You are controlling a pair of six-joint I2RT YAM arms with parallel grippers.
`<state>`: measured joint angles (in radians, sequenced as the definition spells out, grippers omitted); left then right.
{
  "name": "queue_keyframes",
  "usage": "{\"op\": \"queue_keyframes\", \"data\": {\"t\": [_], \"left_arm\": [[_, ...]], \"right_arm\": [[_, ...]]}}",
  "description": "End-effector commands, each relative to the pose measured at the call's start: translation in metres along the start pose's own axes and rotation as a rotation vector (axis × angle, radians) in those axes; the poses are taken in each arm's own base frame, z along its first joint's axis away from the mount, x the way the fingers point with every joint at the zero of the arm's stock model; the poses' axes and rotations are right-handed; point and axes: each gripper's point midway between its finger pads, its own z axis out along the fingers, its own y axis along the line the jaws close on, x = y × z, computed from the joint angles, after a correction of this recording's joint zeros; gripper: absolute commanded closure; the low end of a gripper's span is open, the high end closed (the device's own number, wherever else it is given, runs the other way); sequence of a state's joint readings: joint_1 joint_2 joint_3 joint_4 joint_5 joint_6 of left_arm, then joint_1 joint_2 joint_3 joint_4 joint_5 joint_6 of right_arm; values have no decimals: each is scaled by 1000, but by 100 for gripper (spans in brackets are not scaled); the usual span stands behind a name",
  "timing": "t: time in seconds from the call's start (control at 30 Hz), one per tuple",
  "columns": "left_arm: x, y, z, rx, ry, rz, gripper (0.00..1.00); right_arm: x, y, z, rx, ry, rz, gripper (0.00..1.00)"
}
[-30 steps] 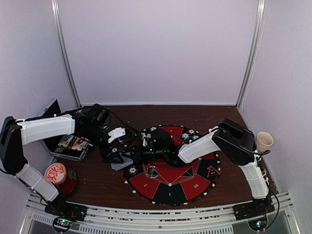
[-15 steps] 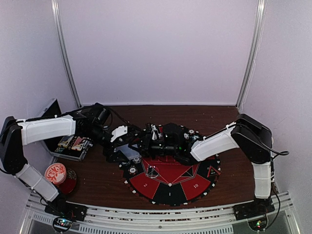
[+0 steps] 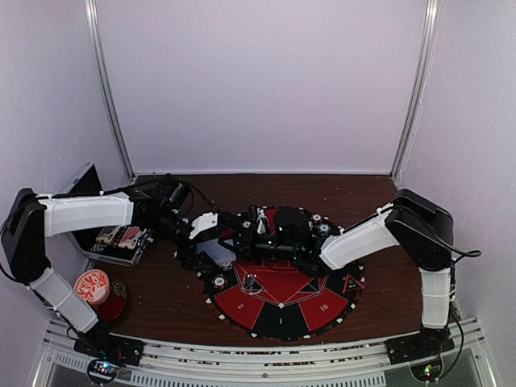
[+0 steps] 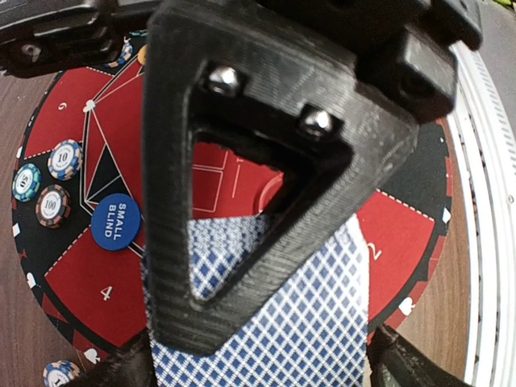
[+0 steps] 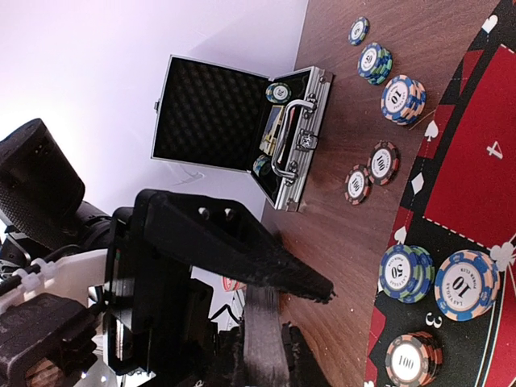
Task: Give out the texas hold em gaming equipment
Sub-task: Pass from the right arm to the left
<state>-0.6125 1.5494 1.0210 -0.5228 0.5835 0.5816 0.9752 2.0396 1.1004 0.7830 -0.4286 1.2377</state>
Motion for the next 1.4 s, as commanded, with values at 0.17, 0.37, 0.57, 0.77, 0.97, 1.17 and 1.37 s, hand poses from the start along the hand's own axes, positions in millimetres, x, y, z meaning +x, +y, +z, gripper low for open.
{"op": "queue_keyframes", "data": {"t": [0.17,0.37,0.57,0.77,0.97,1.17,1.37], "left_arm": [[-8,0,1,-3,-40,51,2],[-5,4,6,-16,-27,51,2],[-2,1,13,-7,-8,58,14],[-2,2,14,-26,-8,69,24],[-6,0,14,-24,-17,78,32],[-8,-2,14,-18,-22,84,29],[-11,-4,13,-11,-33,87,24]], "right_arm": [[-19,28,-8,-74,-75,2,100],[-20,27,-7,-79,-83,13,100],[-19,22,-5,-78,-85,27,100],[-19,17,-2,-65,-82,36,100],[-18,9,0,-40,-76,37,100],[-16,3,1,-27,-70,40,100],[-15,-2,3,-14,-68,40,100]]}}
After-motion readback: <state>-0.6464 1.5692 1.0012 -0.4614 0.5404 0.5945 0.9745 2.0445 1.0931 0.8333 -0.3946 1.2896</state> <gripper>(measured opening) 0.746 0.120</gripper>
